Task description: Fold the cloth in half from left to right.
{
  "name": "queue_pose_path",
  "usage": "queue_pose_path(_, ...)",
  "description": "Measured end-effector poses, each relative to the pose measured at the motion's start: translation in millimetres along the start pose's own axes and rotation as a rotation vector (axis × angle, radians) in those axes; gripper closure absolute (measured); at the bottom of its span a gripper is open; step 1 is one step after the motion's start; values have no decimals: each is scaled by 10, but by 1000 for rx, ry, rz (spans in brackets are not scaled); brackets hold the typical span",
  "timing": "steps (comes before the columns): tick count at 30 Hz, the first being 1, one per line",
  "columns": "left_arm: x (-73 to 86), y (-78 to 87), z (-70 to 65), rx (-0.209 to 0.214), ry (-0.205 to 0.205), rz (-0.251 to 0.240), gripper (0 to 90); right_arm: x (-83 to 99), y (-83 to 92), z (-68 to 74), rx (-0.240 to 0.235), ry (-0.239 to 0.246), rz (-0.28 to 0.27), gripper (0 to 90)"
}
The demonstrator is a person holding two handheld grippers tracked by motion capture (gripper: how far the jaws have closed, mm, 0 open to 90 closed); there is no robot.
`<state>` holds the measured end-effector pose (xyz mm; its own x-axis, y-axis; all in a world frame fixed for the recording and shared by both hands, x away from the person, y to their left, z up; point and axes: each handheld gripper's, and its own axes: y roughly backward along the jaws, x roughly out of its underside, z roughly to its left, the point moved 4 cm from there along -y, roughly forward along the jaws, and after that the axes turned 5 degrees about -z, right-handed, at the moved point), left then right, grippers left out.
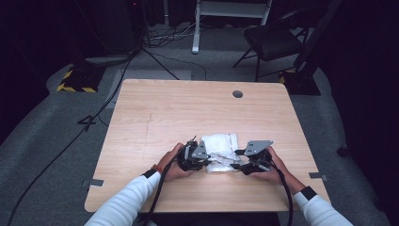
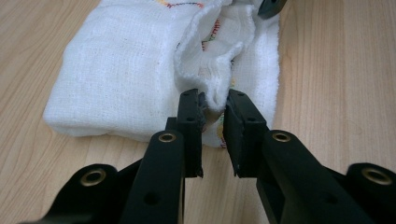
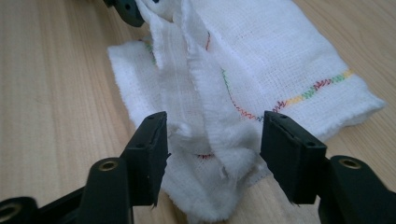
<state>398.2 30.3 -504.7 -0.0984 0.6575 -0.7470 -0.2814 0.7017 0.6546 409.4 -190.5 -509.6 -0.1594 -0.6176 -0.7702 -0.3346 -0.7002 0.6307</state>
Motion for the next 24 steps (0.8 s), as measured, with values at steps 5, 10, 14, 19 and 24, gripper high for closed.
queue_pose_path(5,-10,5,-13,4,-8,-4,761,11,-67,-10,27,26,17,534)
queue_pose_path(10,-20,20,-21,-1,-6,-5,762,5,-7,-19,36,44,6,740)
queue_pose_path(14,-47,51,-16,-7,-18,-11,757,-32,101,-28,19,55,-22,832)
queue_pose_path(19,-39,60,-71,10,-25,-5,760,-24,174,-7,1,69,-17,867)
queue_pose_path(24,1,45,-154,35,-29,11,758,19,209,25,-24,74,-9,871)
